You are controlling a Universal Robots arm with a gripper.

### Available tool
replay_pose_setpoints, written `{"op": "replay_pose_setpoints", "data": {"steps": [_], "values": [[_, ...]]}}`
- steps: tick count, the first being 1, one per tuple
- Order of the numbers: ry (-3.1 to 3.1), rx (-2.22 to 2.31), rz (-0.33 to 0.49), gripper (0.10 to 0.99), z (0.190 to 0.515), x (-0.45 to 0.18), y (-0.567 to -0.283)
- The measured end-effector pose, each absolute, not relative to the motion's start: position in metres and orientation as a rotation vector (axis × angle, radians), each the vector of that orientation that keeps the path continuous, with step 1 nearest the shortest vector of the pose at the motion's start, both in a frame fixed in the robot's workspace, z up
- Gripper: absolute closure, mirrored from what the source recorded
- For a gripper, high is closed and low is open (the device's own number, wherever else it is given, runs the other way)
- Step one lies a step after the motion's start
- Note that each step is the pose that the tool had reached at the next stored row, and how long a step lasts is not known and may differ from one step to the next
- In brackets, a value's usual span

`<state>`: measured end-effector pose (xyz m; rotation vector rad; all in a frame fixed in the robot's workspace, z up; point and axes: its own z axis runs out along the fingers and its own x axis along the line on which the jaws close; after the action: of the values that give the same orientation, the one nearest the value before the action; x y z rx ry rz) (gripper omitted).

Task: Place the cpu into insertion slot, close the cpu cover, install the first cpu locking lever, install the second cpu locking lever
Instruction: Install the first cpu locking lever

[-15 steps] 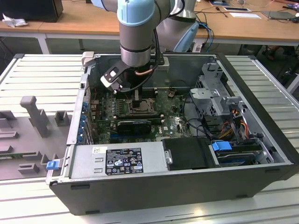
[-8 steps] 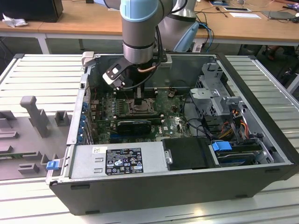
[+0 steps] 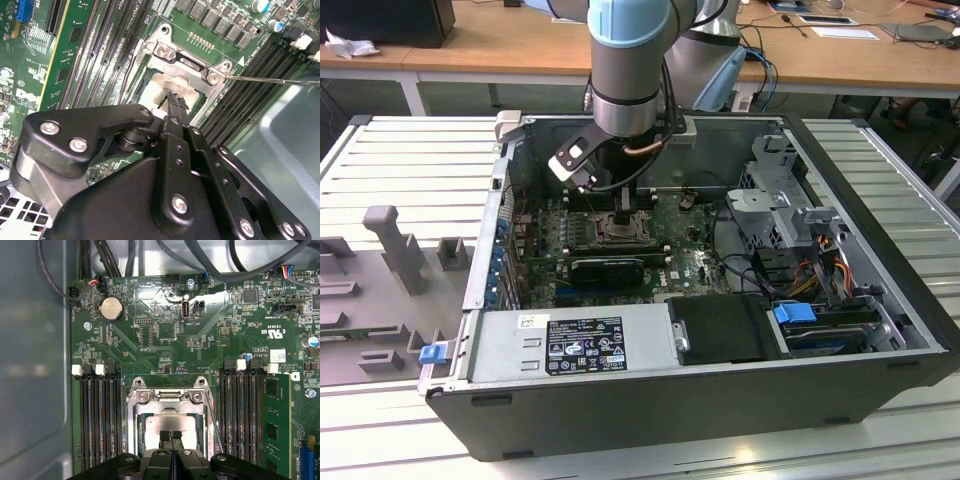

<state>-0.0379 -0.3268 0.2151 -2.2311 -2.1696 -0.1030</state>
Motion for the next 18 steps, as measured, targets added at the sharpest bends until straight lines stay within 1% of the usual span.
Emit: {"op": "replay_pose_setpoints", "data": {"steps": [18], "values": [[-2.17, -2.231, -0.103, 0.98, 0.23, -0.038, -0.327]]}}
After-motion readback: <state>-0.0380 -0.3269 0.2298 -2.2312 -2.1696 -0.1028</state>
